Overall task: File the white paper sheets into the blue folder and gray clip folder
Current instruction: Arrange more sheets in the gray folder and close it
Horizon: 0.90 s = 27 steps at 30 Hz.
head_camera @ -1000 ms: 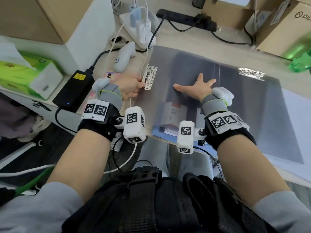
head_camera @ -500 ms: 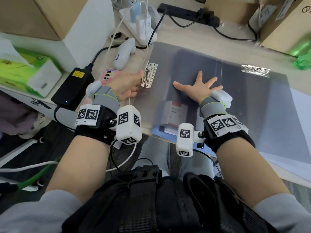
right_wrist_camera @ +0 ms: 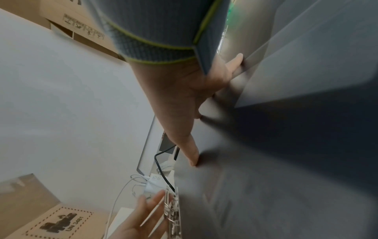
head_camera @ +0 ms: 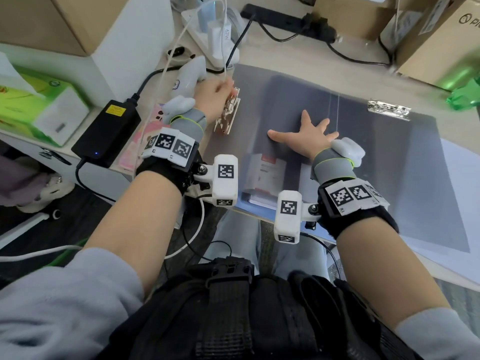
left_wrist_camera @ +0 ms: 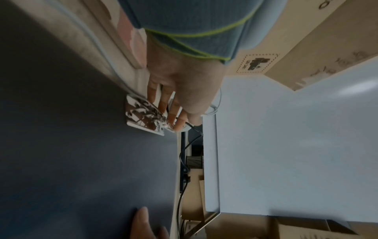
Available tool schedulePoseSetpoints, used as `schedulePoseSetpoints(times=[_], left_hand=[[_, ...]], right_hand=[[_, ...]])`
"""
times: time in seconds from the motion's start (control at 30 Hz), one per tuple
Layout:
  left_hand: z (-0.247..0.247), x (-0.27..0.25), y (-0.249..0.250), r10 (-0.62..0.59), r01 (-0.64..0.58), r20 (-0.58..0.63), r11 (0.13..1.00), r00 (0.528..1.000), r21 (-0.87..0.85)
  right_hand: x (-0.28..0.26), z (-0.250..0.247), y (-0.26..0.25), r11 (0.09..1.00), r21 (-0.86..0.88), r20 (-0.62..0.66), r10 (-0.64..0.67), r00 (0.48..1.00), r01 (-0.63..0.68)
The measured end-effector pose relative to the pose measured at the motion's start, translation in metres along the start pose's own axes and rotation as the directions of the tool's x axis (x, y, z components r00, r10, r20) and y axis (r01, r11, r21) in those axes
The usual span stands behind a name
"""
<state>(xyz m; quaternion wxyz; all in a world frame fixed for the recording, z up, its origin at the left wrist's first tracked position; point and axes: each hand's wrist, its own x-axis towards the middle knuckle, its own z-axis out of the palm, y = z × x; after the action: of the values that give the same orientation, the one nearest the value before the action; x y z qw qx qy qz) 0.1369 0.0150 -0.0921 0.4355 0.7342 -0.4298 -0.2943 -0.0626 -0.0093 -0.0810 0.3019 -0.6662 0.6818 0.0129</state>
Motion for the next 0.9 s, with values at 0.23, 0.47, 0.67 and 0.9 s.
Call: schedulePoseSetpoints(times=[0.23,0.47,0.67,0.9], left_hand=[[0.021,0.013,0.011,0.059,0.004,-0.183,0.945,0.981,0.328],[0.063,0.012,0.050,0.160,-0.126,-0.099,0.950,0.982,0.287],[0.128,0.022,0.083,0.194,-0.219,0.191,0.968,0.962,0.121],[0.210,0.039,0.109,0.175,-0.235,0.377,0.965,0.909,0.118]], right_hand=[[0.002,-0.027,0.009,0.995,0.006,0.029,-0.100,0.995,0.100],[0.008,-0.060,0.027,0.986,0.124,-0.022,-0.113,0.993,0.115],[0.027,-0.076,0.055,0.954,0.284,-0.192,-0.040,0.981,0.095],[0.070,-0.091,0.110,0.926,0.373,-0.250,0.044,0.967,0.054]])
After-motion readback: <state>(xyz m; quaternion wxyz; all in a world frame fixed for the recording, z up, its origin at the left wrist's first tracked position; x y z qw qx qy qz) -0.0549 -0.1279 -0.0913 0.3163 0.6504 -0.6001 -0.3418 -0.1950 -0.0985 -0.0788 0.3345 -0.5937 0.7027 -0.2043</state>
